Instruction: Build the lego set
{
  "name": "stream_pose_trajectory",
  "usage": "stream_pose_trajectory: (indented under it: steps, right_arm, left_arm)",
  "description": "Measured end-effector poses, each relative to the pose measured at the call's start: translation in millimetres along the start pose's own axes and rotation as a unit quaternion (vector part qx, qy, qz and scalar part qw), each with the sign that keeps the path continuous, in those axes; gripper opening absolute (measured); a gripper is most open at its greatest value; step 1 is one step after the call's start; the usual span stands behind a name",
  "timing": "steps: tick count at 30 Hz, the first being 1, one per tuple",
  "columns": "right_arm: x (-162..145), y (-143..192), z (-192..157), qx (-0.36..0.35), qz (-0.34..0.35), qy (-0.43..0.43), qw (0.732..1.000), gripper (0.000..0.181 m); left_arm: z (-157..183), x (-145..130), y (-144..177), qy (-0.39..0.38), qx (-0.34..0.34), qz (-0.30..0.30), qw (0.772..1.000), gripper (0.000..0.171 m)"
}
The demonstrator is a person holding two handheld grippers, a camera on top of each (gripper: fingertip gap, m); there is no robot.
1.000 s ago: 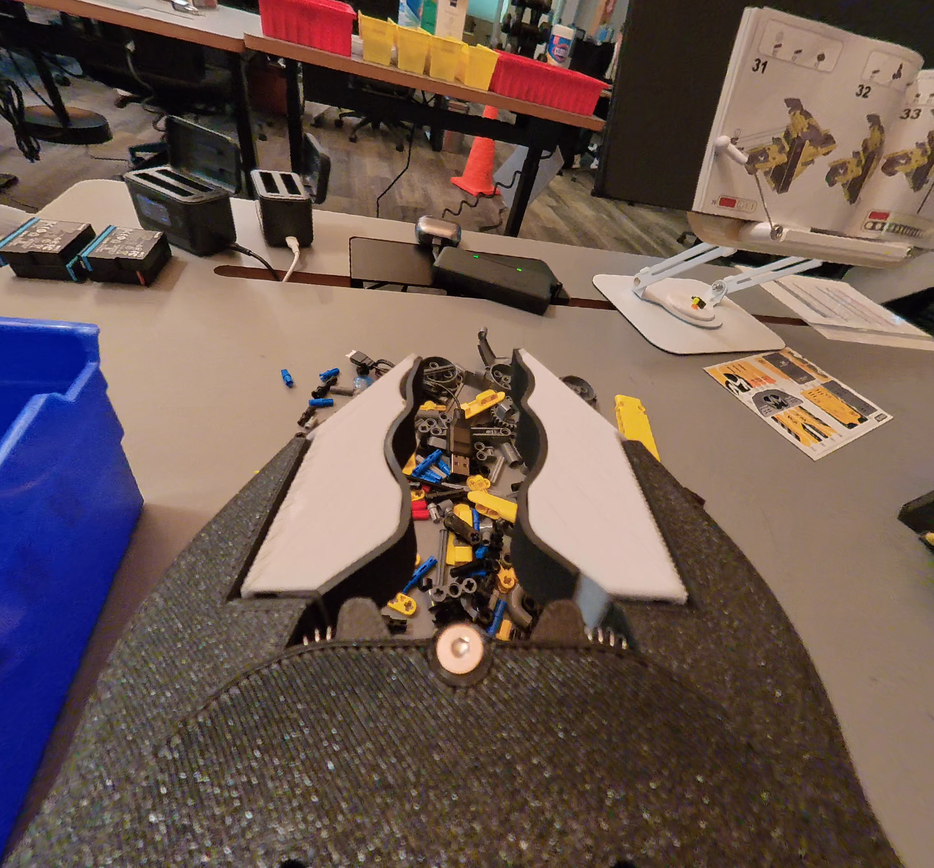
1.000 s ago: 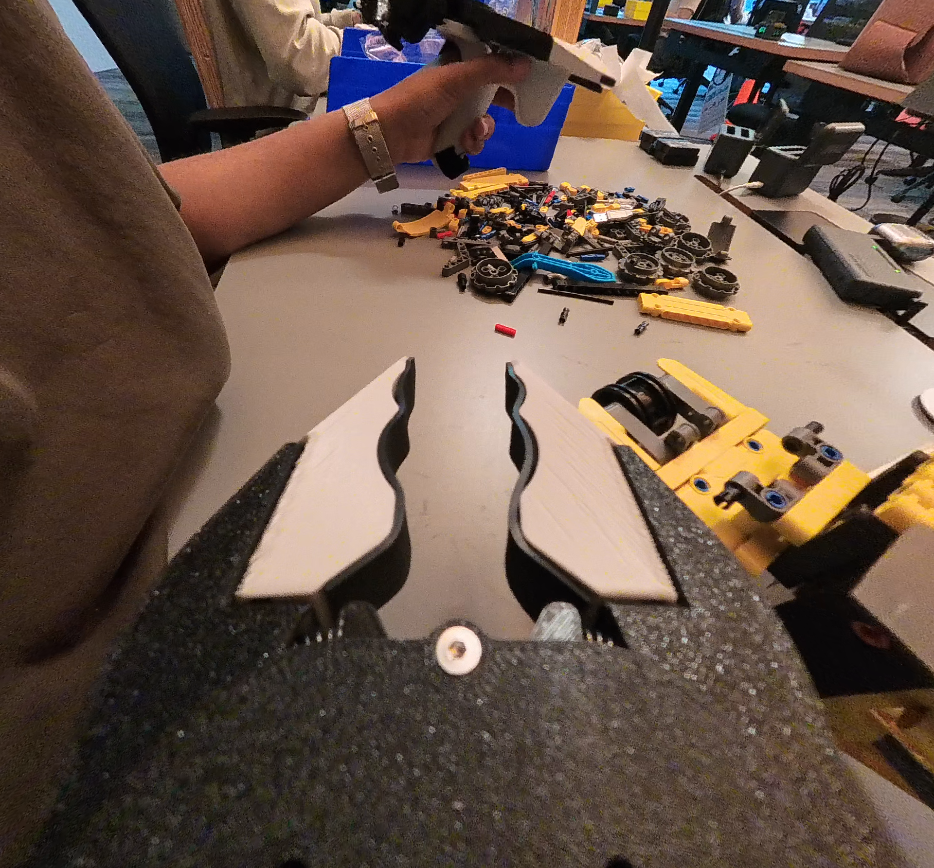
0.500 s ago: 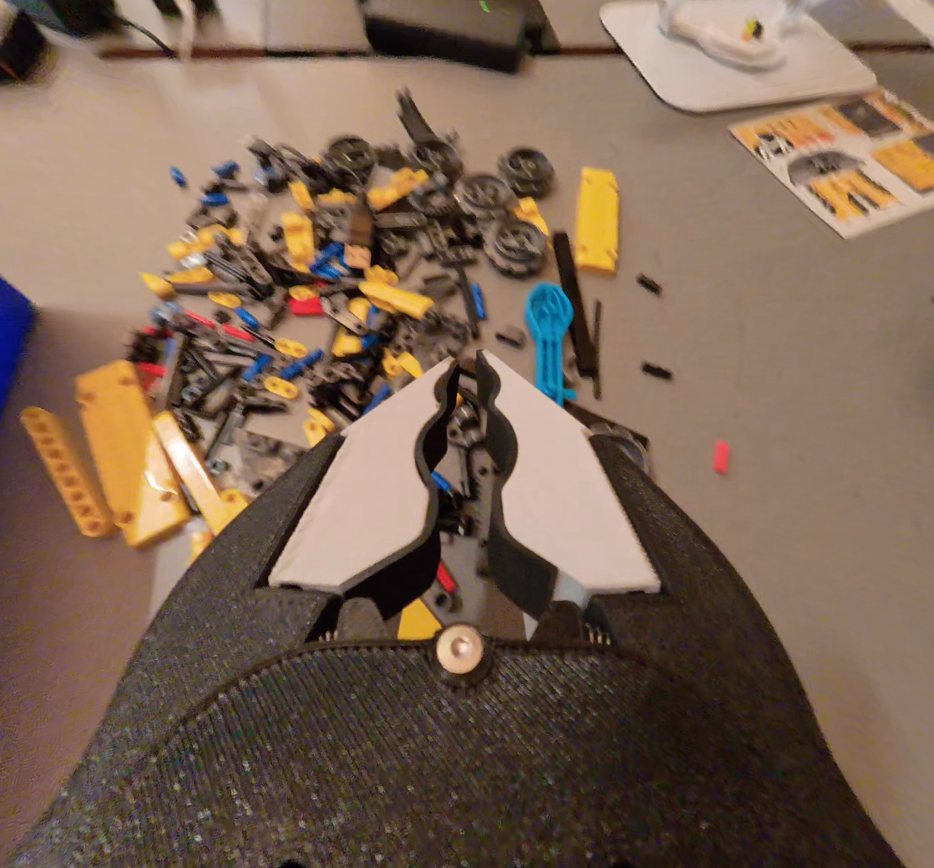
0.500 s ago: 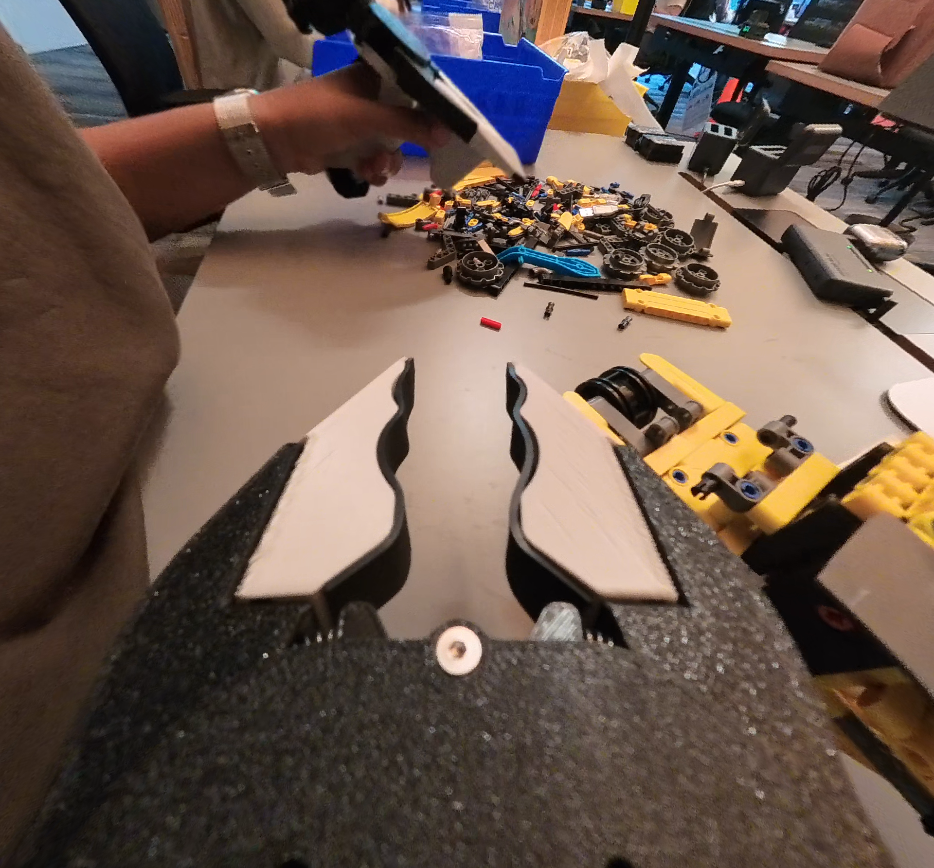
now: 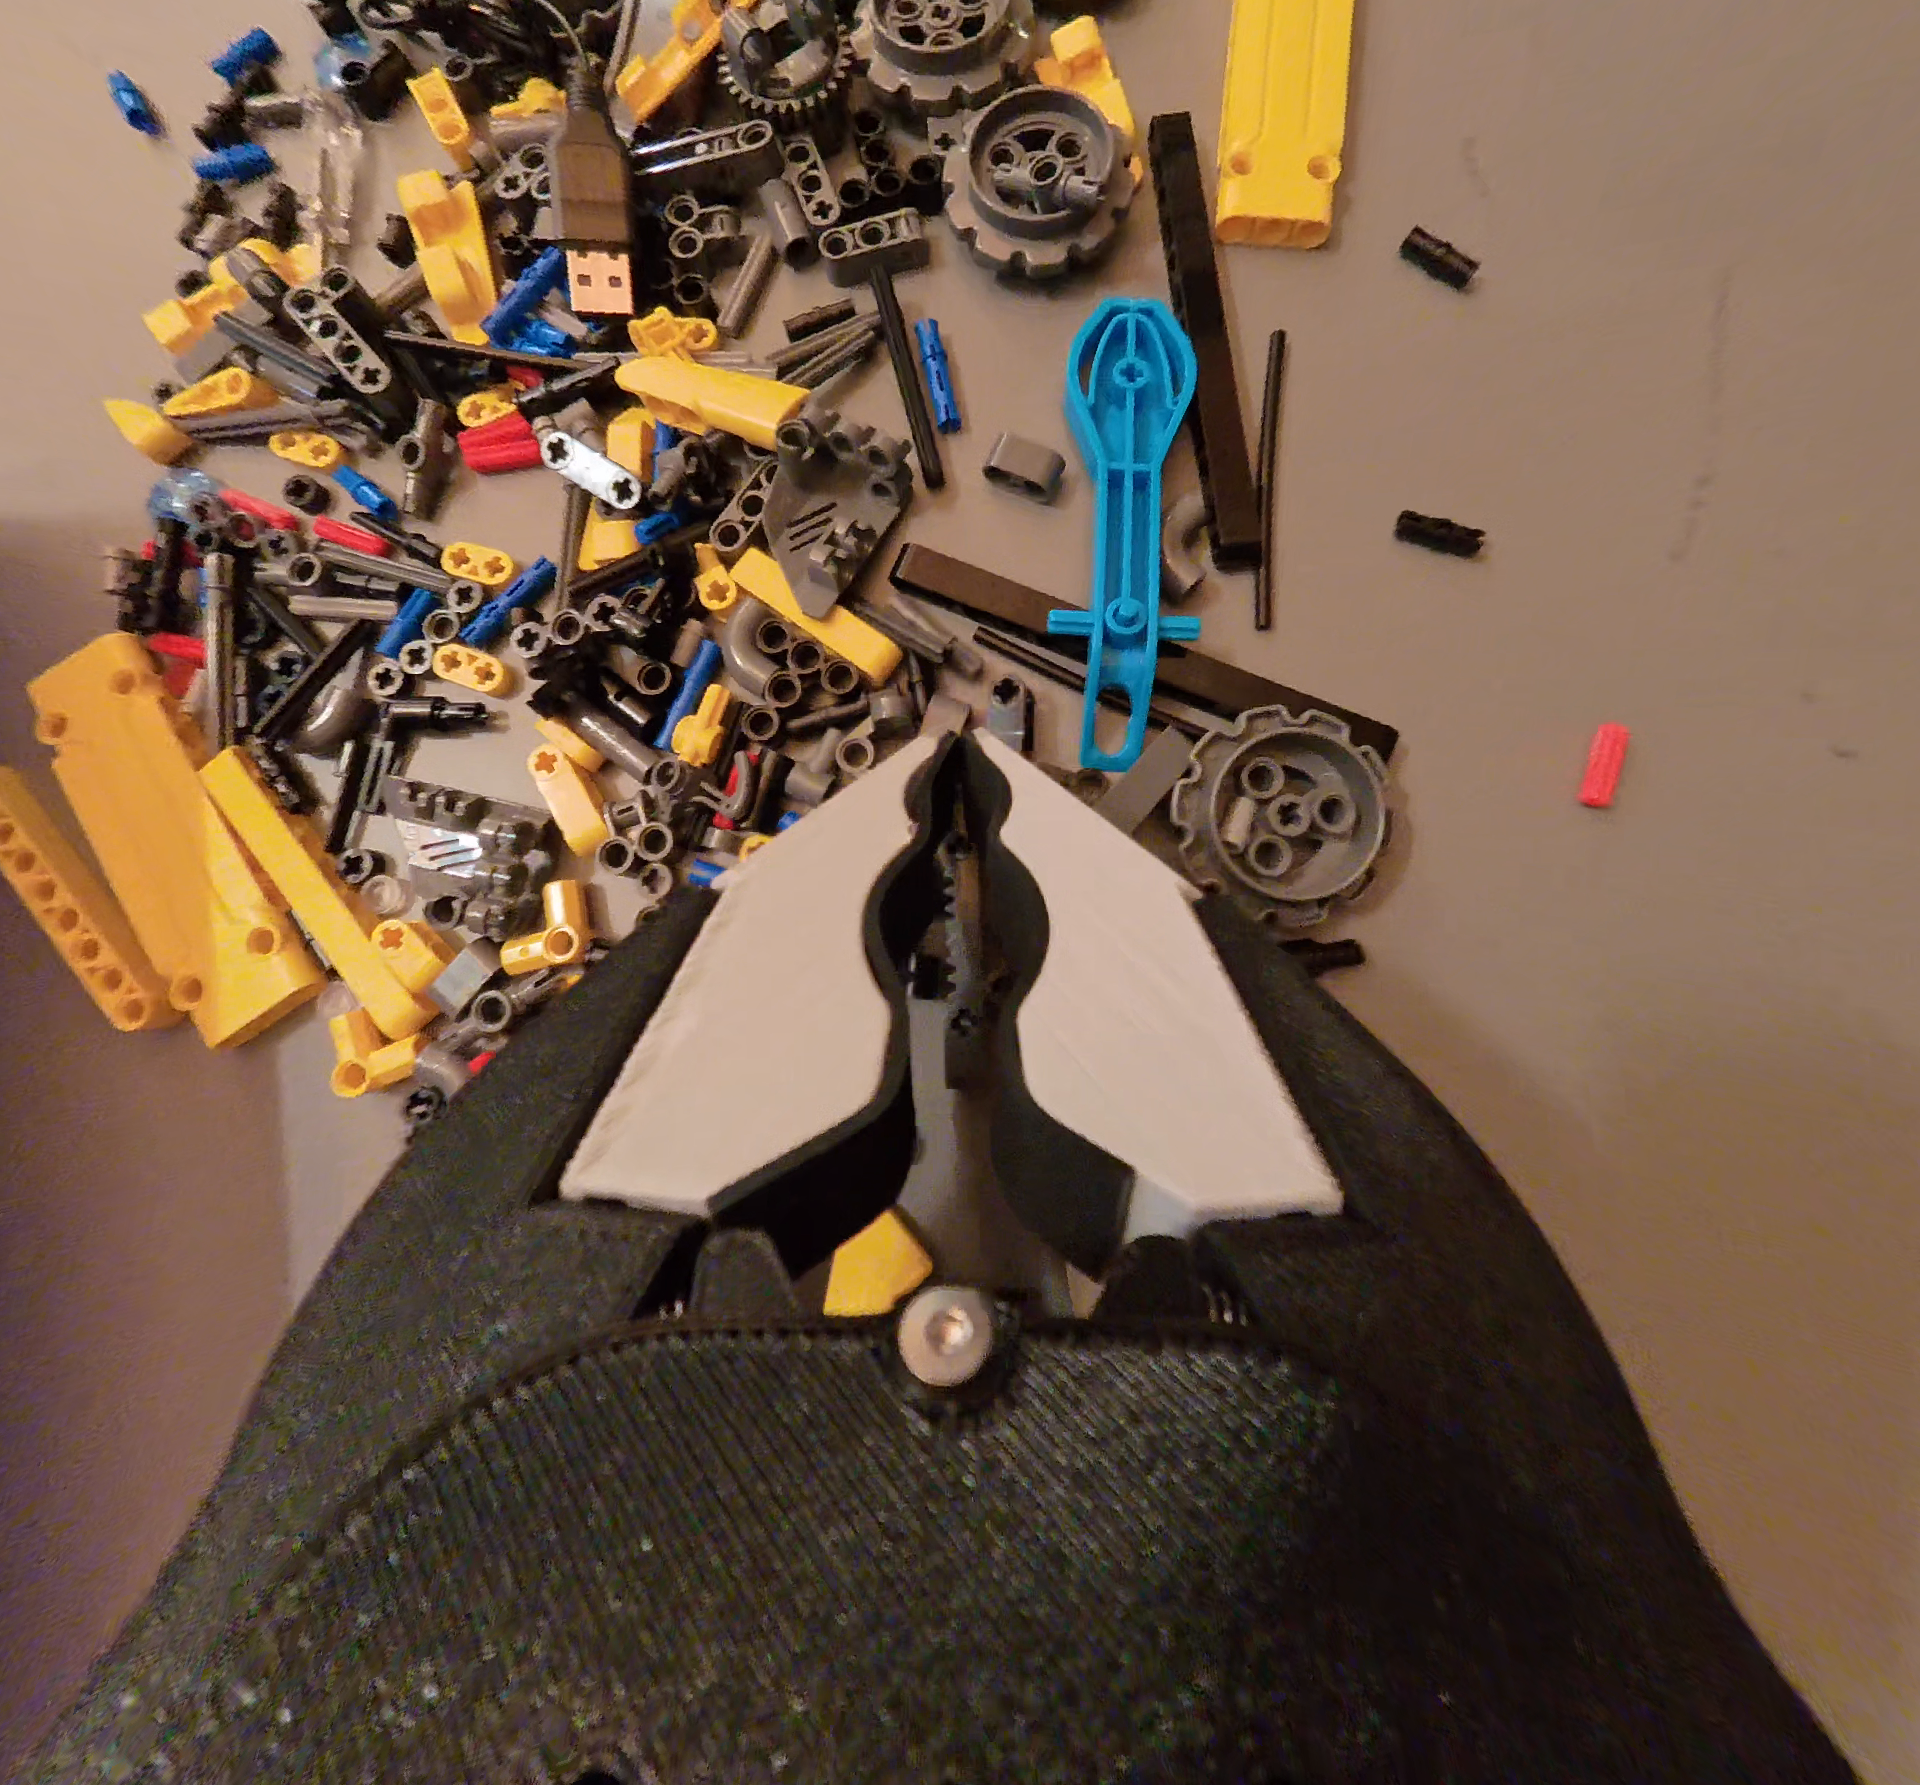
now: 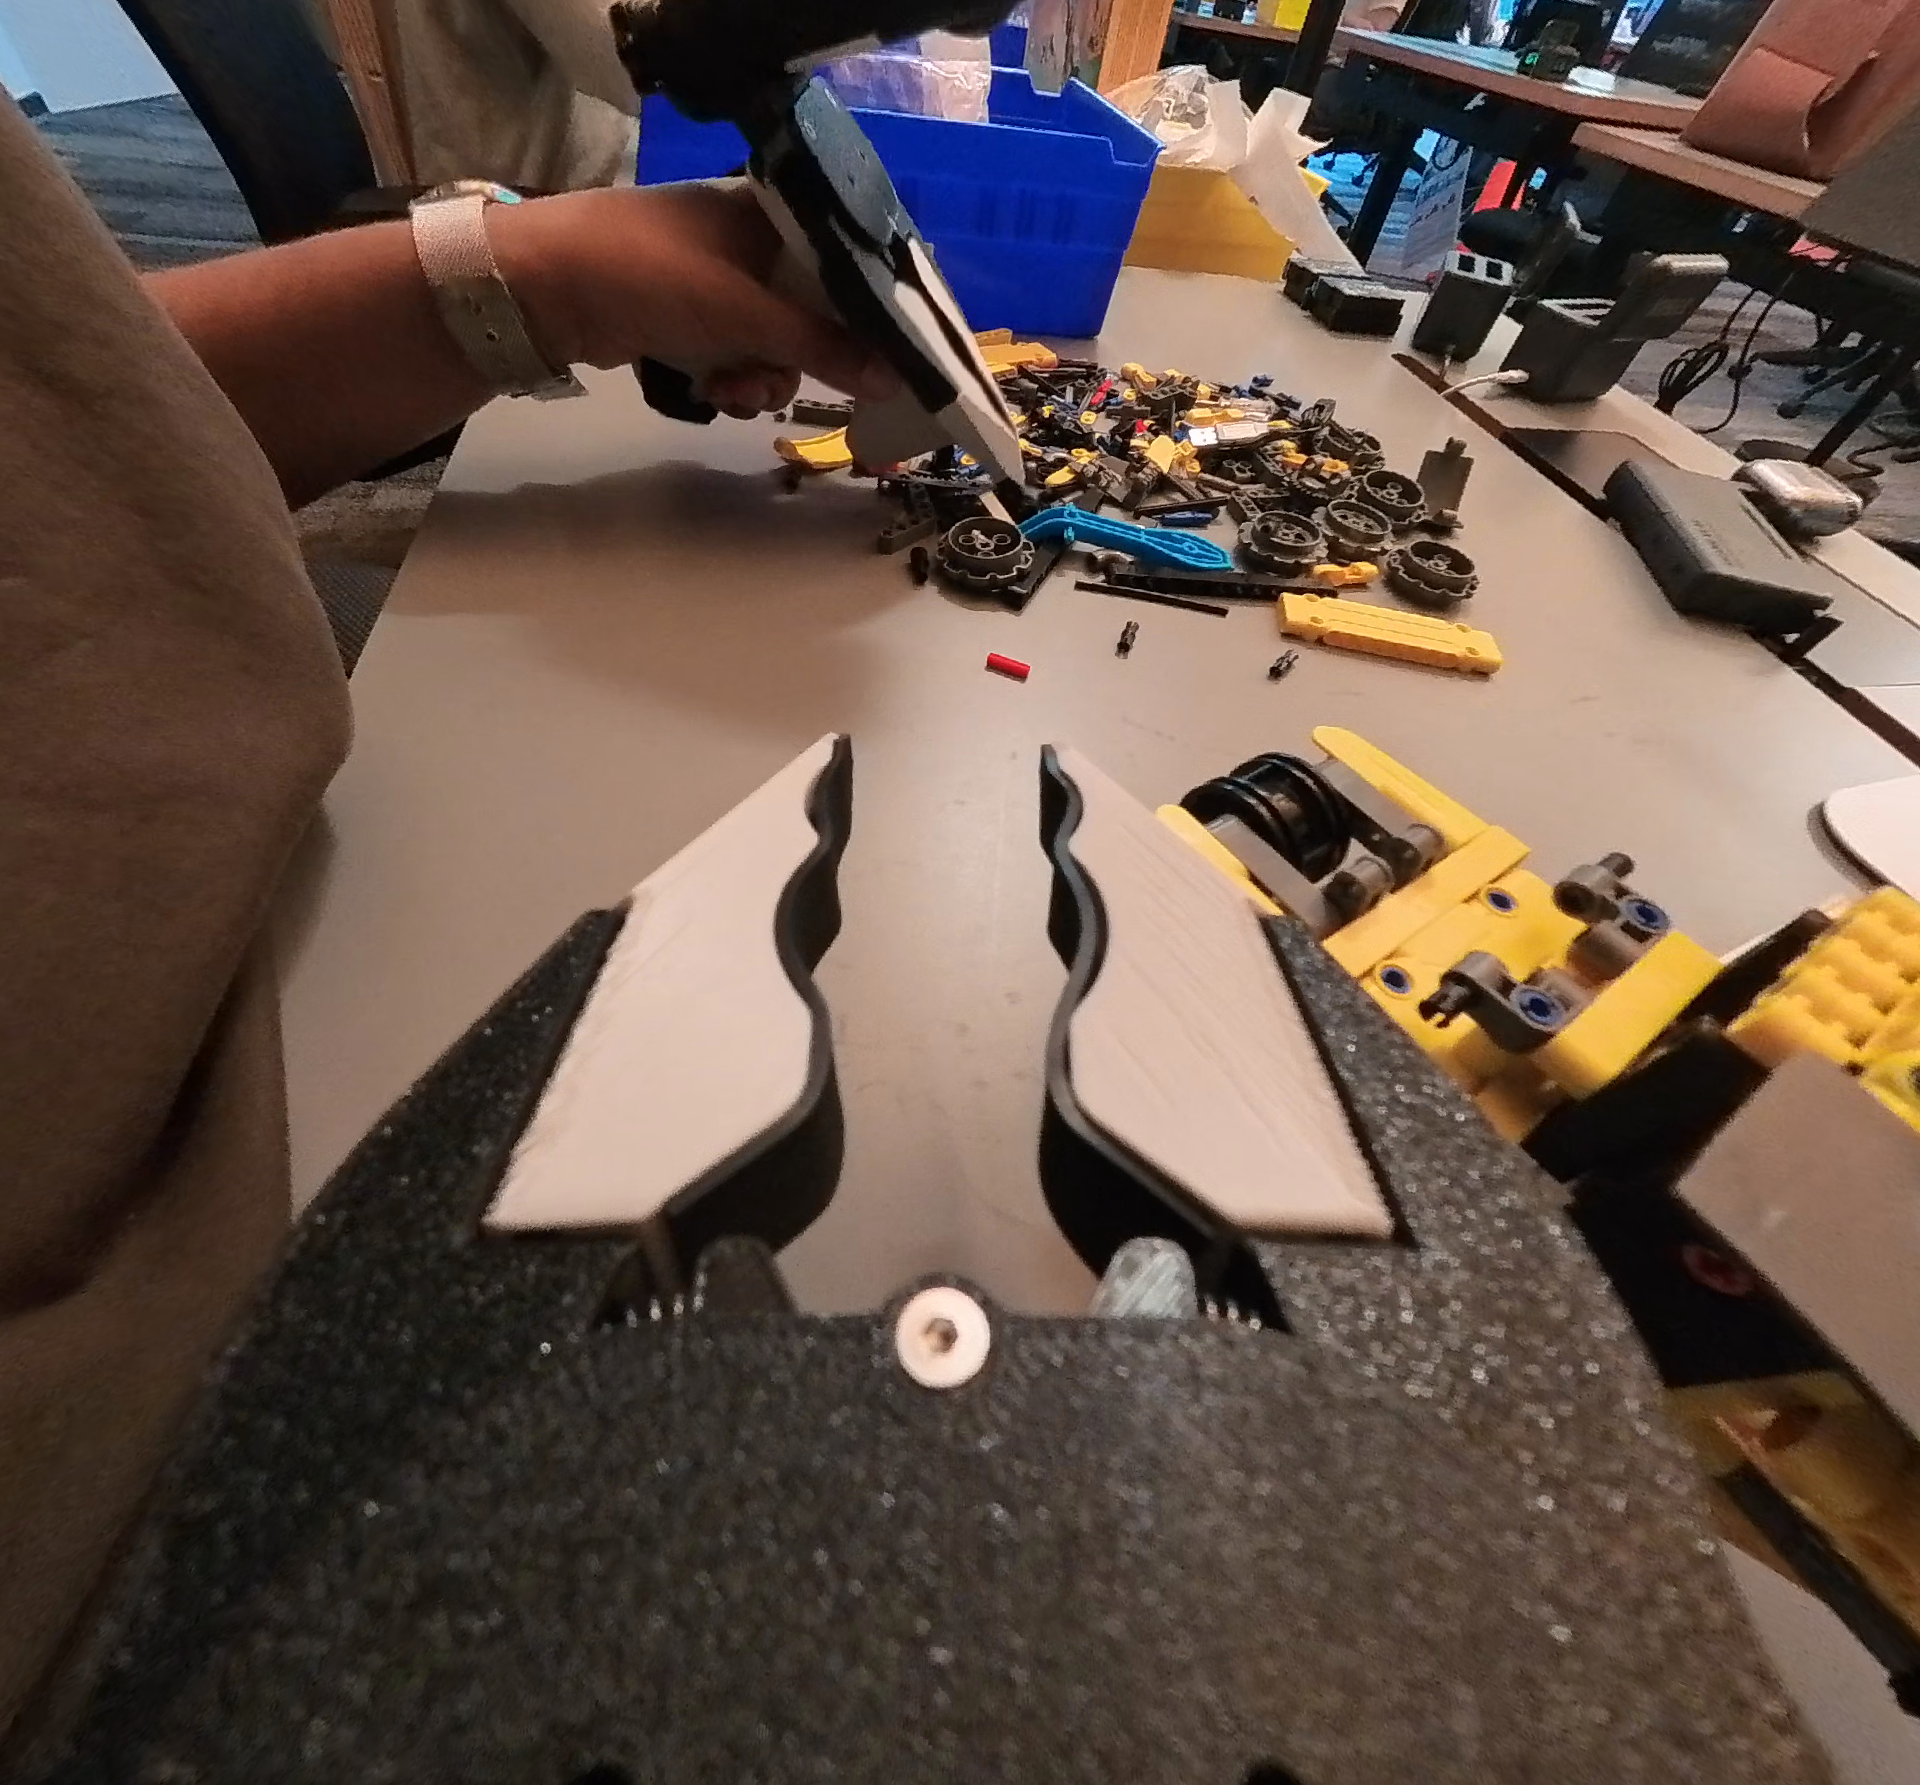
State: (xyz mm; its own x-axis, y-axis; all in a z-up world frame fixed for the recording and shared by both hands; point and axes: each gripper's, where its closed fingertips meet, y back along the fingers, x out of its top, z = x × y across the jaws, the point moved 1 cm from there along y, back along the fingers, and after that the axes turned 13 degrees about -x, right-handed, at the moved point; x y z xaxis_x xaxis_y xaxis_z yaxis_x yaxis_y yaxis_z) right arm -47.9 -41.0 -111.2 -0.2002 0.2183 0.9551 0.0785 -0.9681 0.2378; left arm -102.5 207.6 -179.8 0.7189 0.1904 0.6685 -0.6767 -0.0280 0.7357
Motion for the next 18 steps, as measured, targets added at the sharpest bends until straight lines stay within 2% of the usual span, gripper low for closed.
stream_pose_trajectory:
  steps: [18]
  right_arm:
    - [-0.7, 0.1, 2.1, -0.002, -0.001, -0.003, 1.0, 0.035]
  left_arm:
    - [-5.0, 0.7, -1.5, -0.013, -0.003, -0.005, 1.0, 0.007]
